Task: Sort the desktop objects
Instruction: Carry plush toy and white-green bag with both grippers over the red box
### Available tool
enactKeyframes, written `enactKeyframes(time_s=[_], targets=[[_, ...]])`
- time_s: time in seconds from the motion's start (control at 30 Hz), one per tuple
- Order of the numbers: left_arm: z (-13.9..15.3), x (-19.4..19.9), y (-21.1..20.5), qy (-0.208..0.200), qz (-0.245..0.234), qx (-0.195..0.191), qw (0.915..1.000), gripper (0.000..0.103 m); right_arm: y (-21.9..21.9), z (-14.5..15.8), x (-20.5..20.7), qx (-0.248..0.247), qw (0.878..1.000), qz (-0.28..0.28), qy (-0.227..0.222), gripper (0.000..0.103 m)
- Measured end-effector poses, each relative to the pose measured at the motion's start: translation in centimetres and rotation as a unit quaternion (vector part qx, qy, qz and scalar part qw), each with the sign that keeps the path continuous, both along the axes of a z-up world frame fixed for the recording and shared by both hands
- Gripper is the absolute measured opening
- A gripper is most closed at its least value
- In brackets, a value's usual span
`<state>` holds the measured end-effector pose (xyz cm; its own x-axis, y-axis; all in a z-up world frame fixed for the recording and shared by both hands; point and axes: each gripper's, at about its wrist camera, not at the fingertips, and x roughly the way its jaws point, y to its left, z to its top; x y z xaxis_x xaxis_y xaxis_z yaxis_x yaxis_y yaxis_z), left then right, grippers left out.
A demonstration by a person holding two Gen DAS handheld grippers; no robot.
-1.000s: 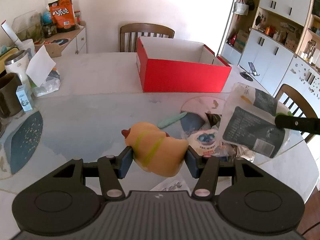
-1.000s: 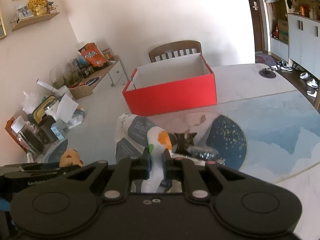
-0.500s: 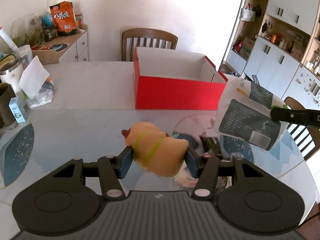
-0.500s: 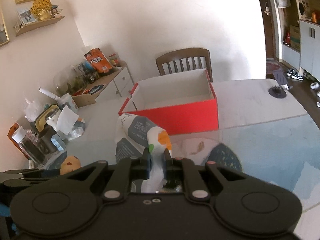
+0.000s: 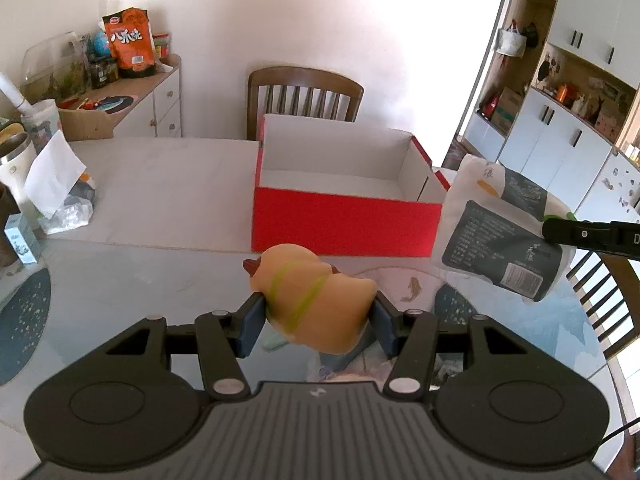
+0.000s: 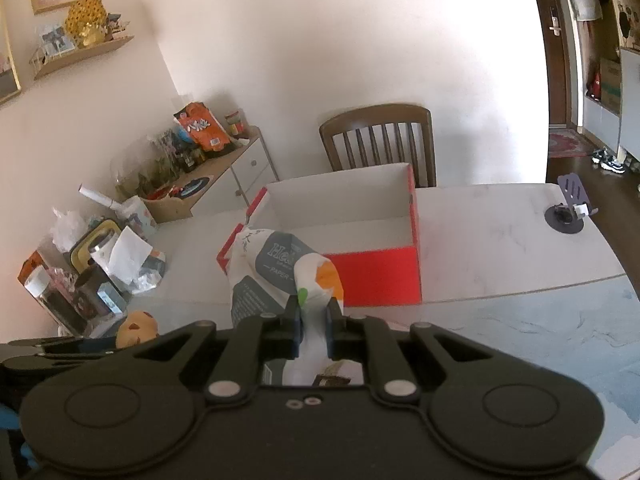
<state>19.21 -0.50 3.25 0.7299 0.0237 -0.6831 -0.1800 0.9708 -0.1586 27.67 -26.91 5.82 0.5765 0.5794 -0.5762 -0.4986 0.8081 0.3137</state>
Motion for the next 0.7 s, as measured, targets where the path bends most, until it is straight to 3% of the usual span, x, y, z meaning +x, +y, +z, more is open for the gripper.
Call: enactKeyframes(time_s=[0.7], targets=[[1.1,6.4,0.2,-0.015,-0.038,0.016,0.9990,0.055,1.3,1.1,5.7,0.018,1.000,-0.011,0.006,0.012]])
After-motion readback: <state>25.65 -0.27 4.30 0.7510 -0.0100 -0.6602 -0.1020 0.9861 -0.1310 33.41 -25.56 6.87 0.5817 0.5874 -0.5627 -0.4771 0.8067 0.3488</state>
